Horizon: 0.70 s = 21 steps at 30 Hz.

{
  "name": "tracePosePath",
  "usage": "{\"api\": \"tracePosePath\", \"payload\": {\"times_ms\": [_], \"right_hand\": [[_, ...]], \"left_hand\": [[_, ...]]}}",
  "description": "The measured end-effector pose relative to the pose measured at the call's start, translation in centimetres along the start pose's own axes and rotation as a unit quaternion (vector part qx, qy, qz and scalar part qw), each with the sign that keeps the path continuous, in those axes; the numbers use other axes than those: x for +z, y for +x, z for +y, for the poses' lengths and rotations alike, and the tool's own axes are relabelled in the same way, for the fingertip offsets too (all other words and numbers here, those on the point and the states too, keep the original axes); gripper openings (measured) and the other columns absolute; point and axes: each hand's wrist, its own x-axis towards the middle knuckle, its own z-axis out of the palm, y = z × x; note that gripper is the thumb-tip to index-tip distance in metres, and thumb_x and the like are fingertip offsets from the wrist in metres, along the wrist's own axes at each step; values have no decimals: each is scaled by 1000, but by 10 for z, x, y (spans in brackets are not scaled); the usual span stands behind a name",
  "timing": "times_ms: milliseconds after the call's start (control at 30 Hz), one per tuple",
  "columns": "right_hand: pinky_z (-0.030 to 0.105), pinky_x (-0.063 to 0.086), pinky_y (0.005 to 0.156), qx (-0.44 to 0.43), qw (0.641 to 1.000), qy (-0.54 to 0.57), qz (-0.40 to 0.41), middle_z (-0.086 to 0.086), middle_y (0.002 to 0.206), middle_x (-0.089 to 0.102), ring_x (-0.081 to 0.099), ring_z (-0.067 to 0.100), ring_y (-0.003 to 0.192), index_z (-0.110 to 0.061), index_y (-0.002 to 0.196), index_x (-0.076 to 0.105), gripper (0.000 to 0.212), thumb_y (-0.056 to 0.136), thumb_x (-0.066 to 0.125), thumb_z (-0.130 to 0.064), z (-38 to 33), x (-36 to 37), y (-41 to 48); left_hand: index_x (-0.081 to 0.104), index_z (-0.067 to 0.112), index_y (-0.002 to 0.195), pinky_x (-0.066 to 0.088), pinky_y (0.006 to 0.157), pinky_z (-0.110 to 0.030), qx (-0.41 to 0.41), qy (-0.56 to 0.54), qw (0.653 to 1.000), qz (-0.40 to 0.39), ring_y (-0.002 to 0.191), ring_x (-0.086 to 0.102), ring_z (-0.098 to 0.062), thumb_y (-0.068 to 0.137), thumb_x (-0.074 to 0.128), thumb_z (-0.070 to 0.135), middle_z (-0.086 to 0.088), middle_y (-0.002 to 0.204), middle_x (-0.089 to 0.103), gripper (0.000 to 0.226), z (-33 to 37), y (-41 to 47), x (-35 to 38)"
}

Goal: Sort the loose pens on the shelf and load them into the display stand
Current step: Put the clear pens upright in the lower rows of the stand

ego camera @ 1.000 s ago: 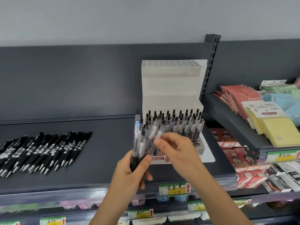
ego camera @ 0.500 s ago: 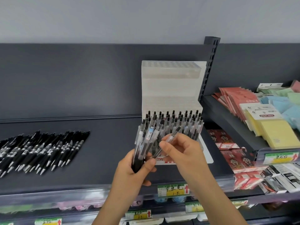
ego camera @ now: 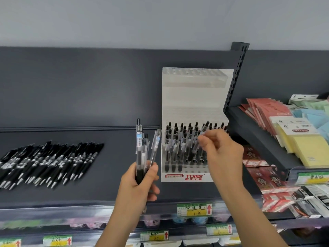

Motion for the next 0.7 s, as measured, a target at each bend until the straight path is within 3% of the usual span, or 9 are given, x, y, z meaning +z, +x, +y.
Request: {"api": "tracePosePath", "payload": {"times_ms": [100, 233, 333, 400, 500, 567, 700], "right_hand": [[43, 54, 67, 1, 997, -56, -45, -5, 72, 66, 63, 16, 71, -20, 89, 66, 12, 93, 56, -25, 11, 10, -2], [37, 52, 64, 0, 991, -104, -88, -6, 67, 64, 60, 12, 63, -16, 87, 68, 18, 92, 55, -27, 21, 18, -6], [39, 53, 66, 7, 990, -113, -88, -9, 67, 64, 61, 12, 65, -21, 87, 69, 16, 91, 57, -32, 22, 17, -5], [33, 54, 69, 16, 990, -106, -87, -11, 73, 64, 60, 7, 69, -22, 91, 69, 15, 89, 60, -34, 22, 13, -5], [11, 44, 63, 20, 996, -68, -52, -12, 76, 61, 56, 1, 70, -23, 88, 65, 14, 85, 64, -36, 15, 4, -10], [11, 44, 62, 26, 998, -12, -58, -11, 73, 61, 56, 1, 71, -26, 81, 64, 10, 83, 65, -36, 7, -1, -14], [18, 51, 59, 82, 972, 126, -182, -5, 76, 67, 63, 8, 66, -28, 85, 66, 15, 75, 67, -39, -4, 0, -21]], "left_hand": [[61, 12, 94, 43, 42, -20, -1, -11, 1000, -4, 49, 55, -12, 87, 61, 22, 4, 62, 64, 12, 1, -1, 0], [61, 13, 95, 43, 40, -20, -2, -19, 1000, -8, 50, 58, -12, 87, 61, 21, 3, 62, 65, 11, 2, -1, -1], [61, 14, 96, 43, 40, -19, 0, -18, 1000, -16, 50, 60, -12, 87, 60, 20, 1, 63, 67, 11, 3, -1, 0], [60, 14, 97, 42, 39, -19, 0, -17, 1000, -21, 50, 60, -12, 87, 60, 21, 0, 64, 68, 12, 3, -1, 1], [60, 15, 97, 41, 39, -20, 3, -4, 999, -39, 50, 59, -12, 88, 60, 21, 0, 65, 68, 12, 4, 0, 5], [60, 15, 98, 39, 37, -20, 8, 11, 998, -58, 49, 58, -13, 88, 60, 19, -1, 66, 68, 10, 3, 0, 9], [61, 19, 98, 35, 36, -21, 14, 55, 992, -111, 49, 59, -16, 86, 64, 18, -2, 69, 69, 13, 0, -2, 17]]}}
